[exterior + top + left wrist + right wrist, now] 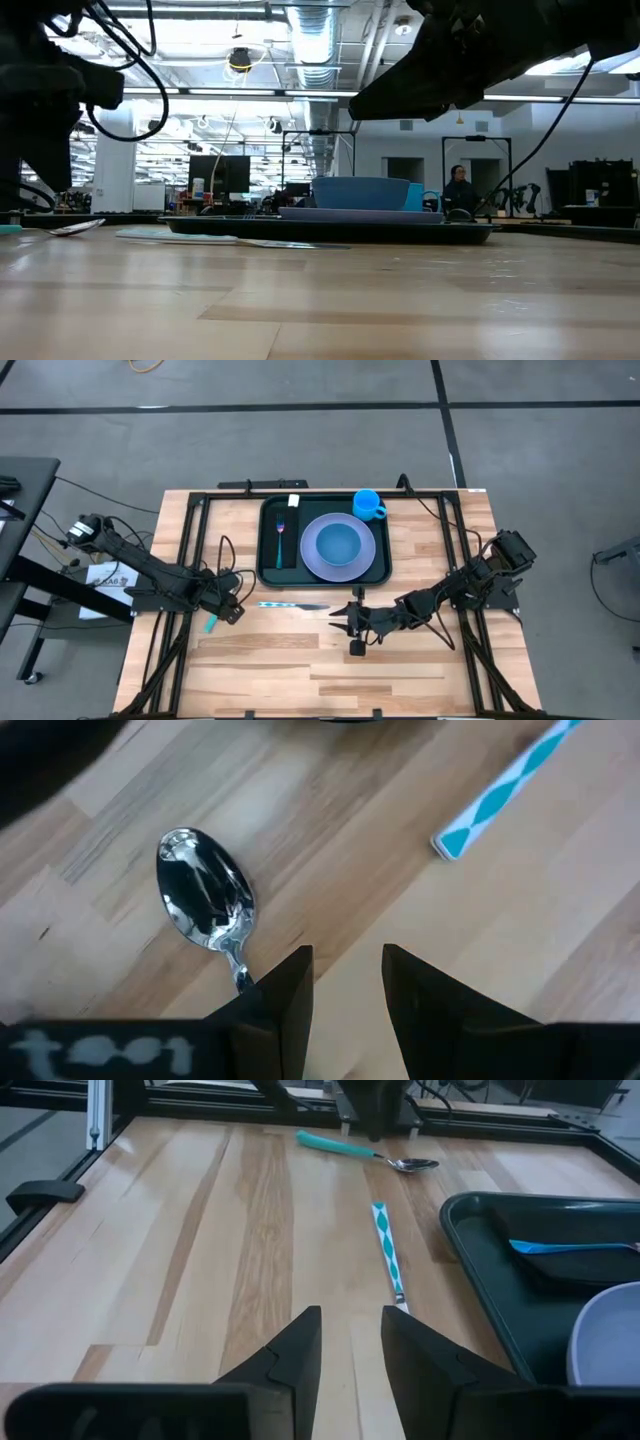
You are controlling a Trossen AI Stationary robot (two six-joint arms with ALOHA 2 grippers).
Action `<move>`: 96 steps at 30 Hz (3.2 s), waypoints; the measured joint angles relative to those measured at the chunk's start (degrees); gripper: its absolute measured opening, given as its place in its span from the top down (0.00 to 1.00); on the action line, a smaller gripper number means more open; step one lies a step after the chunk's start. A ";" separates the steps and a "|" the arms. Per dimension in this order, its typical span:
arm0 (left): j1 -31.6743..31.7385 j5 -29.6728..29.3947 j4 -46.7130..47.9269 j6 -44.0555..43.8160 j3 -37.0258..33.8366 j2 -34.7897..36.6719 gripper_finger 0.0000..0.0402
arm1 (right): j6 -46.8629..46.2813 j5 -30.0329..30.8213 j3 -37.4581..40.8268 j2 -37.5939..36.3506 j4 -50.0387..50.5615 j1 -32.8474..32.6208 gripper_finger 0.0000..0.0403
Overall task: Set up tray
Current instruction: Put the green spoon on the black napkin to the left of the blue fork
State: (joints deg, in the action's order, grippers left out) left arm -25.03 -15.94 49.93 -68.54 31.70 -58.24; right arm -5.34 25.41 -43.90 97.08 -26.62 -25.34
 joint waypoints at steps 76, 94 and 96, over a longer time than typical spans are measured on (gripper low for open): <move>10.31 10.05 -3.72 -8.82 -7.65 -7.69 0.74 | -0.13 -0.09 0.02 0.00 0.01 0.38 0.75; 10.29 10.23 -4.57 -11.96 -7.76 -7.78 0.94 | -0.09 -0.09 0.02 0.00 0.01 0.39 0.75; 10.29 10.08 -4.55 -12.67 -7.76 -7.80 0.94 | -0.10 -0.09 0.02 0.00 0.01 0.37 0.75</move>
State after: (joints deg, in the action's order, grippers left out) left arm -14.74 -5.87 45.39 -81.21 23.94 -66.04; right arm -5.44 25.32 -43.88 97.08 -26.61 -24.97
